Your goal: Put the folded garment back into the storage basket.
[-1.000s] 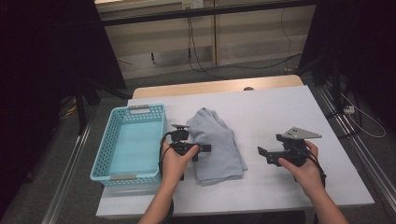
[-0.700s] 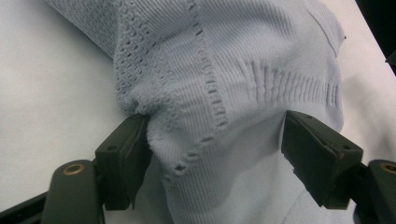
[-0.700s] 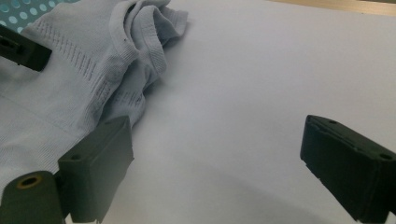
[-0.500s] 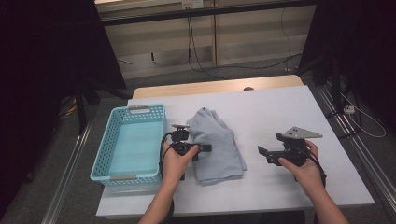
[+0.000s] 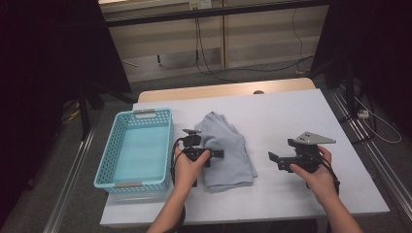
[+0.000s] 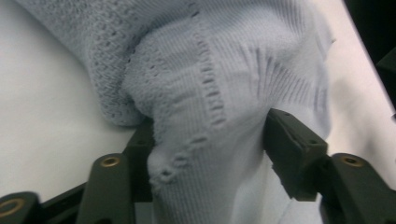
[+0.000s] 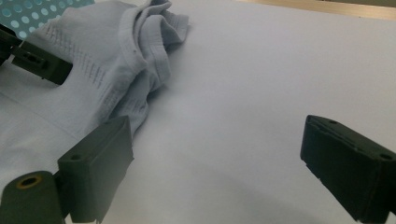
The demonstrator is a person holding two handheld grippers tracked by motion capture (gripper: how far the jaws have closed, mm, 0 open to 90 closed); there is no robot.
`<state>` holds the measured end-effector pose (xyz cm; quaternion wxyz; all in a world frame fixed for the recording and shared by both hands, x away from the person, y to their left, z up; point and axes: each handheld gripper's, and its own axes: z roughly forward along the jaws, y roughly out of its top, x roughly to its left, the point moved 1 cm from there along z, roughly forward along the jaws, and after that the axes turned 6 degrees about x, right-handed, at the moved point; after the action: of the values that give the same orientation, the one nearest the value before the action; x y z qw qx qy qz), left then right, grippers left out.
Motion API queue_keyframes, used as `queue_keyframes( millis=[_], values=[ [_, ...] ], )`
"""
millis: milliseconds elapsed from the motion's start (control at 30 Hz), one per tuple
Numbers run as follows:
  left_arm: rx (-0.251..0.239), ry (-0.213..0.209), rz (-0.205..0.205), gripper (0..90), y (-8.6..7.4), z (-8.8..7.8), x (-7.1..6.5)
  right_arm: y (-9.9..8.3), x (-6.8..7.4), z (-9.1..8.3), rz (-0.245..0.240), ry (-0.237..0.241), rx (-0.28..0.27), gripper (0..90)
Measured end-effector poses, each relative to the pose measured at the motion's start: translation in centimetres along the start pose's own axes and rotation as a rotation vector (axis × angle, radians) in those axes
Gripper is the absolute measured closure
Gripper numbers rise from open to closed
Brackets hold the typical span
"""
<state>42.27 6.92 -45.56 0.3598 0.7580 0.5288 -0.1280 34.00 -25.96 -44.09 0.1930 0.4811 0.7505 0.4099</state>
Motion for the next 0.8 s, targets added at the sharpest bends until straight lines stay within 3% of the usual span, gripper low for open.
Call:
queue_keyframes(
  millis=[267, 367, 800],
  values=[
    [-0.009, -0.046, -0.015, 66.5, 1.1, 0.0, -0.8, -0.1, 0.2, 0.2, -0.004, 0.006, 0.004, 8.6],
    [0.004, -0.044, -0.010, 69.7, 1.6, -0.6, -1.3, -0.1, 0.3, 0.2, -0.007, 0.010, 0.004, 8.6],
    [0.111, 0.054, 0.030, 71.7, 3.6, -3.3, -2.0, 0.1, 0.5, 0.0, -0.013, 0.021, -0.010, 7.7]
  ],
)
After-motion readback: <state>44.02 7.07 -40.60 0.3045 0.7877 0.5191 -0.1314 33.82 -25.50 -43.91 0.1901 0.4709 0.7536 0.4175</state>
